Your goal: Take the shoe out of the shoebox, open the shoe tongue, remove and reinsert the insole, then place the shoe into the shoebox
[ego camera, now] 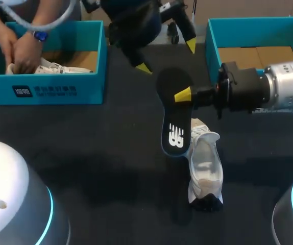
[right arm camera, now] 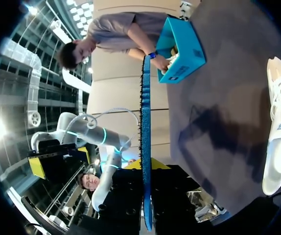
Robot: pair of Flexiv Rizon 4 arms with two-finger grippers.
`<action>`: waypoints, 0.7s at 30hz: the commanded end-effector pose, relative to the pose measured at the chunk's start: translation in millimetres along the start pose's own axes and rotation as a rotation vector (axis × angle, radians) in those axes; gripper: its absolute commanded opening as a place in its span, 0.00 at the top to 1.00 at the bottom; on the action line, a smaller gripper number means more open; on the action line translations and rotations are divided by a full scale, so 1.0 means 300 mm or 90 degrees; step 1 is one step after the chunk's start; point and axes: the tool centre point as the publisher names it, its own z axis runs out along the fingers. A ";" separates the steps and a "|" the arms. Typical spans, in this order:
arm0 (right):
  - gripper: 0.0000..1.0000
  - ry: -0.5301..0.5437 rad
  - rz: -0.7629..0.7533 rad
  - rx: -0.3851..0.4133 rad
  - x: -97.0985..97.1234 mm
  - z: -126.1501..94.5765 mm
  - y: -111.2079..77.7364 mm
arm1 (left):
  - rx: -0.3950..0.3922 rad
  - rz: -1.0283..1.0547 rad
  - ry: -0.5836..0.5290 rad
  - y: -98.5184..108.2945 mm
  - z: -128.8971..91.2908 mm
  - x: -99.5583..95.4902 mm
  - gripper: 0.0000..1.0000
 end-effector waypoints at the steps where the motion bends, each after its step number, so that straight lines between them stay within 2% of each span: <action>1: 1.00 -0.003 0.001 -0.004 0.008 -0.010 -0.012 | 0.019 -0.005 -0.136 0.003 0.003 0.034 0.00; 7: 1.00 -0.007 0.006 -0.009 0.010 -0.026 -0.022 | 0.042 0.009 -0.188 -0.007 -0.002 0.048 0.00; 21: 1.00 -0.007 0.007 -0.029 0.024 -0.048 -0.043 | 0.041 0.029 -0.308 -0.037 -0.008 0.073 0.00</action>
